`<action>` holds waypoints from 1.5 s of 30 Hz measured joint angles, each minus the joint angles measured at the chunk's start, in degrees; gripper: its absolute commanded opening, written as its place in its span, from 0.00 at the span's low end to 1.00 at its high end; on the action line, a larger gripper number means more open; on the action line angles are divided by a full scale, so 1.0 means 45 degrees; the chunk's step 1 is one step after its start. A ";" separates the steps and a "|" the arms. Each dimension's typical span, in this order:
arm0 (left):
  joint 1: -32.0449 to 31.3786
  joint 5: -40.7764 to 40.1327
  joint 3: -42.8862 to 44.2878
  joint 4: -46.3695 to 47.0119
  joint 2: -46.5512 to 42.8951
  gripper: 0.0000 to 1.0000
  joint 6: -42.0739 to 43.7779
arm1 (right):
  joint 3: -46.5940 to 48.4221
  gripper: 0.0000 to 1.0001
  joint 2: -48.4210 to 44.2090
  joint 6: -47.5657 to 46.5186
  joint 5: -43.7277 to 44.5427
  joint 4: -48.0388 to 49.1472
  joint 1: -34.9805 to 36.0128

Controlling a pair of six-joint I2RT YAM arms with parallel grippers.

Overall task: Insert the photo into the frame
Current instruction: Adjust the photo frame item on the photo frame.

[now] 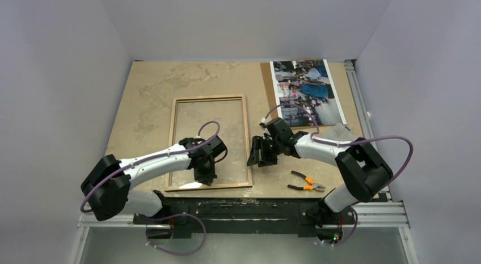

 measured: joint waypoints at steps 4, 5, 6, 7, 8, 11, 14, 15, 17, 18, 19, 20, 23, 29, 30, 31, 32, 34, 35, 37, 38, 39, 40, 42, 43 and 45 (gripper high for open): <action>0.0000 -0.0010 0.0160 -0.0151 0.0209 0.00 -0.0005 | -0.0199 0.39 0.0000 0.0335 -0.0078 0.0219 0.0291; 0.0005 -0.0010 0.0194 -0.0180 0.0248 0.00 0.0000 | -0.0219 0.32 0.0010 0.0389 -0.0063 0.0243 0.0345; 0.0010 -0.0015 0.0214 -0.0194 0.0277 0.00 0.0000 | -0.0243 0.25 0.0053 0.0423 -0.0039 0.0272 0.0379; 0.0024 -0.0010 0.0238 -0.0214 0.0306 0.00 0.0000 | -0.0243 0.19 0.0117 0.0427 -0.0019 0.0277 0.0403; 0.0044 -0.0005 0.0257 -0.0223 0.0340 0.00 0.0000 | -0.0257 0.14 0.0219 0.0583 -0.0083 0.0325 0.0437; 0.0155 0.0053 0.0301 -0.0257 0.0418 0.00 0.0005 | -0.0248 0.07 0.0257 0.0680 -0.0257 0.0549 0.0491; 0.0306 0.0194 0.0340 -0.0287 0.0505 0.00 0.0029 | -0.0238 0.02 0.0262 0.0719 -0.0287 0.0525 0.0520; 0.0364 0.0248 0.0340 -0.0287 0.0520 0.00 0.0039 | -0.0233 0.01 0.0267 0.0719 -0.0287 0.0505 0.0520; 0.0486 0.0374 0.0340 -0.0287 0.0554 0.00 0.0049 | -0.0175 0.00 0.0306 0.0724 -0.0287 0.0432 0.0520; 0.0534 0.0423 0.0340 -0.0287 0.0568 0.00 0.0049 | -0.0126 0.00 0.0340 0.0719 -0.0287 0.0364 0.0520; 0.0602 0.0491 0.0340 -0.0287 0.0593 0.00 0.0053 | -0.0087 0.00 0.0359 0.0719 -0.0287 0.0311 0.0520; 0.0656 0.0559 0.0340 -0.0282 0.0612 0.00 0.0058 | -0.0058 0.00 0.0389 0.0714 -0.0287 0.0272 0.0520; 0.0855 0.0767 0.0340 -0.0287 0.0685 0.00 0.0068 | 0.0005 0.00 0.0423 0.0714 -0.0291 0.0189 0.0520; 0.1171 0.1093 0.0345 -0.0282 0.0840 0.00 0.0160 | 0.0141 0.00 0.0505 0.0704 -0.0282 -0.0015 0.0520; 0.1214 0.1141 0.0345 -0.0282 0.0855 0.00 0.0160 | 0.0155 0.00 0.0510 0.0704 -0.0277 -0.0034 0.0525; 0.1263 0.1180 0.0345 -0.0282 0.0889 0.00 0.0165 | 0.0175 0.00 0.0520 0.0704 -0.0272 -0.0058 0.0525; 0.1307 0.1239 0.0345 -0.0287 0.0913 0.00 0.0165 | 0.0189 0.00 0.0529 0.0704 -0.0267 -0.0078 0.0529; 0.1394 0.1331 0.0350 -0.0287 0.0976 0.00 0.0170 | 0.0228 0.00 0.0563 0.0704 -0.0272 -0.0121 0.0529; 0.1438 0.1360 0.0364 -0.0296 0.1001 0.00 0.0175 | 0.0248 0.00 0.0578 0.0699 -0.0272 -0.0146 0.0529; 0.1491 0.1433 0.0413 -0.0330 0.1093 0.00 0.0214 | 0.0272 0.00 0.0583 0.0699 -0.0262 -0.0185 0.0534; 0.1520 0.1452 0.0447 -0.0364 0.1151 0.00 0.0228 | 0.0277 0.00 0.0583 0.0699 -0.0262 -0.0194 0.0534; 0.1540 0.1477 0.0486 -0.0393 0.1209 0.00 0.0267 | 0.0291 0.00 0.0588 0.0695 -0.0253 -0.0214 0.0534; 0.1549 0.1496 0.0529 -0.0423 0.1268 0.00 0.0301 | 0.0301 0.00 0.0593 0.0695 -0.0253 -0.0228 0.0539; 0.1564 0.1520 0.0627 -0.0495 0.1399 0.00 0.0389 | 0.0340 0.00 0.0602 0.0680 -0.0219 -0.0277 0.0559; 0.1588 0.1540 0.0675 -0.0539 0.1481 0.00 0.0403 | 0.0345 0.00 0.0612 0.0670 -0.0209 -0.0291 0.0563; 0.1647 0.1608 0.0782 -0.0627 0.1651 0.00 0.0452 | 0.0374 0.00 0.0622 0.0665 -0.0199 -0.0325 0.0573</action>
